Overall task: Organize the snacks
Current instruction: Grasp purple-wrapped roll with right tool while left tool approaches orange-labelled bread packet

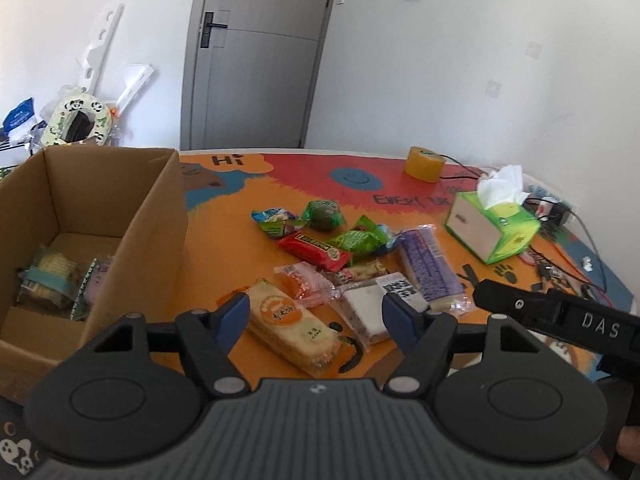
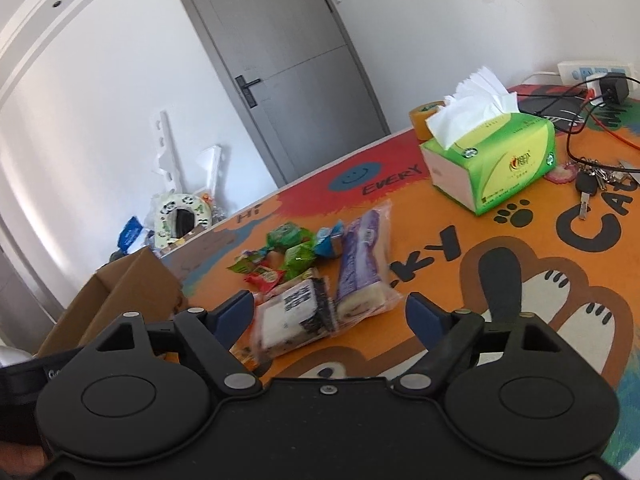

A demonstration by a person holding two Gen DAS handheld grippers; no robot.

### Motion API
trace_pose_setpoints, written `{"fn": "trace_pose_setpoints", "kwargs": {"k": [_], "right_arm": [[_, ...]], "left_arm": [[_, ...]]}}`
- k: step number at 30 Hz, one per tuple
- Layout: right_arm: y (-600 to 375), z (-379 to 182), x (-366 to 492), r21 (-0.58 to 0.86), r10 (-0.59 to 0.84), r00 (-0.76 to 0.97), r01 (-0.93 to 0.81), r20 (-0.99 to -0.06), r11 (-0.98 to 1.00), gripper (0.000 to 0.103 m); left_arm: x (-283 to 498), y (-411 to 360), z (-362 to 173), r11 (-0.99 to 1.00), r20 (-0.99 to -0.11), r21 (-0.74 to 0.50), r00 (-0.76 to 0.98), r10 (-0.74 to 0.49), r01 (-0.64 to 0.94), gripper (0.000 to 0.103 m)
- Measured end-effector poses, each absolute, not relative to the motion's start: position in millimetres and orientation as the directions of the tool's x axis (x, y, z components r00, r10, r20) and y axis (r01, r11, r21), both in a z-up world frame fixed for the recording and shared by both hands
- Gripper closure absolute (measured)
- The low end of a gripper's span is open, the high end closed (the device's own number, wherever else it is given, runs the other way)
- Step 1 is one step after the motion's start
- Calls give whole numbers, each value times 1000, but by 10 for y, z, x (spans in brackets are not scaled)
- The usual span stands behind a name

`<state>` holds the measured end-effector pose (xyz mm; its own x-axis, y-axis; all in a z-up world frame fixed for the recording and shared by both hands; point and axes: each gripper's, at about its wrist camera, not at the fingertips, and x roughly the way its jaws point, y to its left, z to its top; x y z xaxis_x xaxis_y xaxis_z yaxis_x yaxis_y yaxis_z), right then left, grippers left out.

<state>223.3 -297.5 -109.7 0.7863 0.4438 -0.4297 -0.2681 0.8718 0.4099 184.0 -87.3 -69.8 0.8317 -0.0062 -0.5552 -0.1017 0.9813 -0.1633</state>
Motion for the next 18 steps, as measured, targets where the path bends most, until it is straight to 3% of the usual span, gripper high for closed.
{"fn": "trace_pose_setpoints", "kwargs": {"k": [8,18], "right_arm": [[-2909,-1225,2510,405,418,785,-235,-457,884,40],[-2901,-1336,2755,437,422,771,-208,-477,875,41]], "left_arm": [[2033,-892,-869,978,-580,-140,813,47,-157,31],[2148,-876,-1007,973,-611,-94,784,110,-211,31]]}}
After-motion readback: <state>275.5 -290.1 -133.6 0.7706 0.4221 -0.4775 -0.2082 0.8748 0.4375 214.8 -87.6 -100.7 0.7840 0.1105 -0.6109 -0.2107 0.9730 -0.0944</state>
